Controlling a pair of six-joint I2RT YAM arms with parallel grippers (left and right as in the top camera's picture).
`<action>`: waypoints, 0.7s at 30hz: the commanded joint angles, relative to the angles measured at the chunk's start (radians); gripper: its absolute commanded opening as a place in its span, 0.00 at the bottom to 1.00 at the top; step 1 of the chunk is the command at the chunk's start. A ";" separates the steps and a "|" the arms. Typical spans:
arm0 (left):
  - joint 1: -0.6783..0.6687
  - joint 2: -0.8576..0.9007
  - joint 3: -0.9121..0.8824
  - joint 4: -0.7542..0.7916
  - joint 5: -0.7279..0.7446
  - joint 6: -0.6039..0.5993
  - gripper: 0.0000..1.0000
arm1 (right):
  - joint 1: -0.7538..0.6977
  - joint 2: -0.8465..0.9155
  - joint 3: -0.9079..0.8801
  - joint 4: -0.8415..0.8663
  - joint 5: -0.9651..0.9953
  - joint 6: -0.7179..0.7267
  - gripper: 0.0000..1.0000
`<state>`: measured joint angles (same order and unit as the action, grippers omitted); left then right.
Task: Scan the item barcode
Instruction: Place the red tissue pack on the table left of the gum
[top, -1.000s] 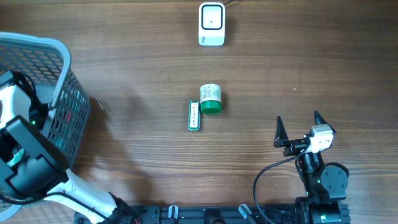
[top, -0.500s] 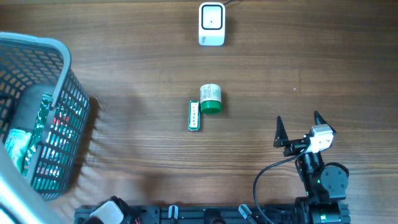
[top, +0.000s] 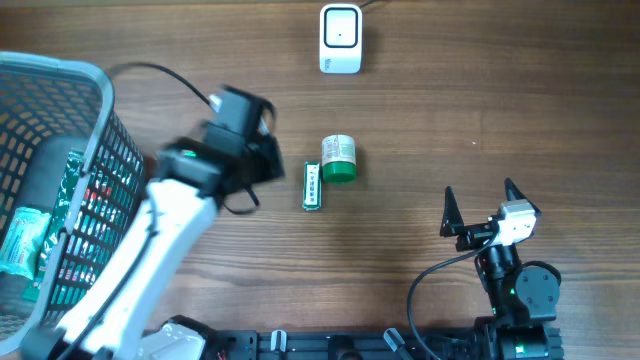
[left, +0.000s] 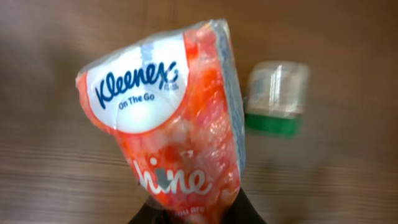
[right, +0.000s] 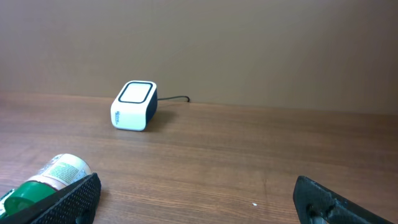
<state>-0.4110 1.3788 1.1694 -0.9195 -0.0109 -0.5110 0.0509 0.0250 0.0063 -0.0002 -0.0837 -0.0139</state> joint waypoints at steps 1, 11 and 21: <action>-0.043 0.063 -0.203 0.147 0.003 -0.105 0.12 | 0.002 -0.002 -0.001 0.002 0.010 -0.011 1.00; -0.062 0.100 -0.166 0.171 -0.067 -0.069 1.00 | 0.002 -0.002 -0.001 0.002 0.010 -0.011 1.00; 0.085 -0.121 0.583 -0.196 -0.712 -0.248 1.00 | 0.002 -0.002 -0.001 0.002 0.010 -0.011 1.00</action>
<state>-0.4255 1.3464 1.6749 -1.1000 -0.4335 -0.5800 0.0509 0.0273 0.0063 -0.0006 -0.0837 -0.0139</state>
